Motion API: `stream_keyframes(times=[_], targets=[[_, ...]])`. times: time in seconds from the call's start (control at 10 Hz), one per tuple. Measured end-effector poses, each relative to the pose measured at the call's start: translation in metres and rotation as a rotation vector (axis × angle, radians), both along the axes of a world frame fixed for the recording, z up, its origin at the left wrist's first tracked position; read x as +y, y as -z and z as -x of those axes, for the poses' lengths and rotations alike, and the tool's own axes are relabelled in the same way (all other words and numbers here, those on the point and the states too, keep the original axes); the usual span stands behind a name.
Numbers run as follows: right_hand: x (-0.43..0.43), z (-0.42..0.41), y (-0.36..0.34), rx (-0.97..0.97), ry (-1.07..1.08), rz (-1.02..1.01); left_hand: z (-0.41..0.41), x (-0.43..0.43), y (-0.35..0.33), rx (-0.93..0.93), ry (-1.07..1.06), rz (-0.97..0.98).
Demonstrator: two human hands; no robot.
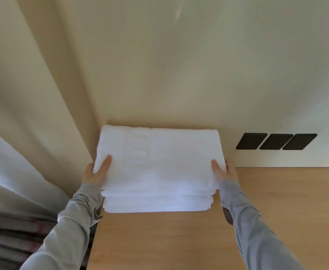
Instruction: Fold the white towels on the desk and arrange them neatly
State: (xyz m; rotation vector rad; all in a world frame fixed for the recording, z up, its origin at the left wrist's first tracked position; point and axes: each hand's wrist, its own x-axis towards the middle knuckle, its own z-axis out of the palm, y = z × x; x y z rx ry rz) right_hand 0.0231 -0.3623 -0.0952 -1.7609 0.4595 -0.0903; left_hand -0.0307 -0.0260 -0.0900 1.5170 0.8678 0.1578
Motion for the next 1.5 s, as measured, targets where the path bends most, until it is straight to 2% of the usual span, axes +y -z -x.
stream_keyframes(times=[0.1, 0.2, 0.3, 0.4, 0.5, 0.7, 0.8, 1.1, 1.3, 1.5], targets=[[0.002, -0.003, 0.01, 0.02, 0.001, 0.059, -0.004, -0.002, 0.0, 0.049, 0.02, -0.066], [0.001, -0.008, 0.002, 0.088, -0.013, 0.16, -0.003, -0.005, -0.009, 0.197, 0.071, -0.268], [0.01, -0.001, -0.012, -0.064, 0.067, 0.642, 0.015, -0.025, -0.02, 0.045, -0.01, -0.817], [0.058, 0.006, -0.029, -0.485, -0.205, 0.991, 0.008, -0.075, -0.03, -0.281, 0.309, -1.26], [0.105, 0.003, -0.027, -0.391, -0.595, 1.134, -0.018, -0.102, -0.027, -0.059, 0.675, -1.335], [0.05, -0.052, -0.03, -0.176, -0.619, 1.189, -0.049, -0.026, -0.017, 0.132, 0.719, -1.348], [0.025, -0.057, -0.016, -0.161, -0.635, 1.128, -0.043, -0.017, -0.004, 0.1, 0.674, -1.337], [0.021, -0.061, 0.003, -0.128, -0.648, 1.105, -0.048, -0.019, 0.005, 0.117, 0.707, -1.301], [0.028, -0.067, -0.024, 0.023, -0.71, 1.211, -0.053, -0.021, -0.021, 0.231, 0.776, -1.271], [0.03, -0.072, -0.069, -0.053, -0.66, 1.213, -0.061, -0.013, -0.072, 0.231, 0.708, -1.311]])
